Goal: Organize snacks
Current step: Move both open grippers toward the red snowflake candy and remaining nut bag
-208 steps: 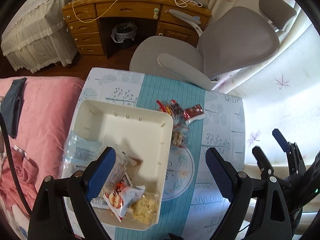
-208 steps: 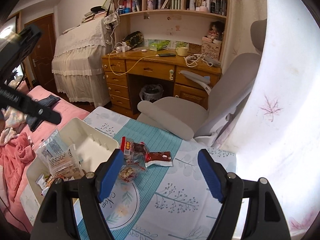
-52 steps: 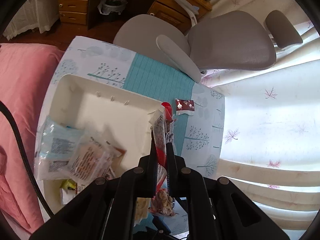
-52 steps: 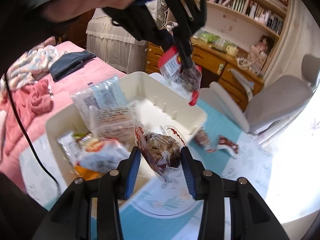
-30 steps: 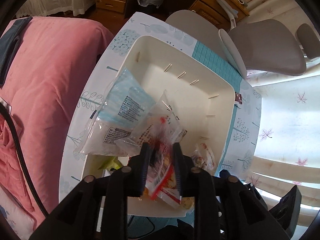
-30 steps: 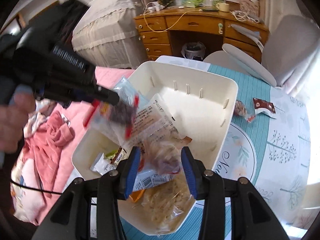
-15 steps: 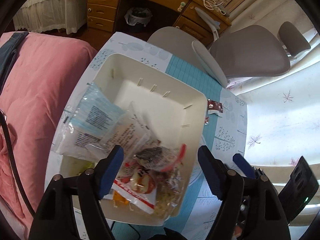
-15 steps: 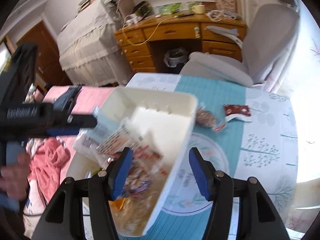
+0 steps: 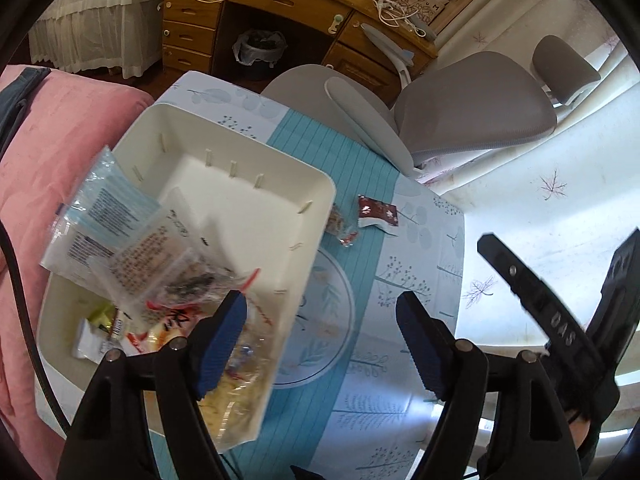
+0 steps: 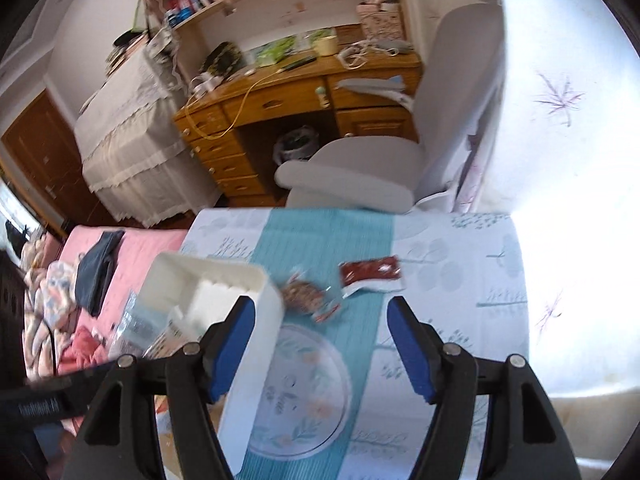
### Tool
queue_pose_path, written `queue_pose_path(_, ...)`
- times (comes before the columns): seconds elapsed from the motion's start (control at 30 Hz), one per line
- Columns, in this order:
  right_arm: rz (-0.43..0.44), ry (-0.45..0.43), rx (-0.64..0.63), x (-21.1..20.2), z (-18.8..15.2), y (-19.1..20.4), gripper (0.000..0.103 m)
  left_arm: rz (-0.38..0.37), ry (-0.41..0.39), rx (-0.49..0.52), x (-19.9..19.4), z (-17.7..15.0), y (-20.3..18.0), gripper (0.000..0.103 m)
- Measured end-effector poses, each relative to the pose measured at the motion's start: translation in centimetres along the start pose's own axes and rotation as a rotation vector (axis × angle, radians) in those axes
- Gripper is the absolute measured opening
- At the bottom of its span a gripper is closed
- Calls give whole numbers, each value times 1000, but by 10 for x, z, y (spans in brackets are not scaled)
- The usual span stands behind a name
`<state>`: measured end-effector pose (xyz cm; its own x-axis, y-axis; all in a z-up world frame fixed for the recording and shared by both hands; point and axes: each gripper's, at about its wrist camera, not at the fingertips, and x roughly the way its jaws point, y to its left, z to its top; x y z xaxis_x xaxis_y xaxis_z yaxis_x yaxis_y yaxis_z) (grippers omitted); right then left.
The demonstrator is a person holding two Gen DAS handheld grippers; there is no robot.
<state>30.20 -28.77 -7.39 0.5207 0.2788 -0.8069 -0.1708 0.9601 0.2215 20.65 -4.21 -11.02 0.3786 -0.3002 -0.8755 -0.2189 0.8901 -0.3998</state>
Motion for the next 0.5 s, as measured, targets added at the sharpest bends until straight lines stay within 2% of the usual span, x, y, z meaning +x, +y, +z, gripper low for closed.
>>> queue_pose_path(0.1,-8,17,35,10,15,-20,75,-9,-27,-20,9,-7,-16,76)
queue_pose_path(0.23,8,43,72,29,28,-42,75,-29,-65,-66,29,-12,-35,76)
queue_pose_path(0.4,4,92,77,64,37,-65,75,-27,-129,-156,61,-15,-54,76)
queue_pose_path(0.5,38,105,49,86,37,-78,75,-18,-164,-202,83,-16,-62,76)
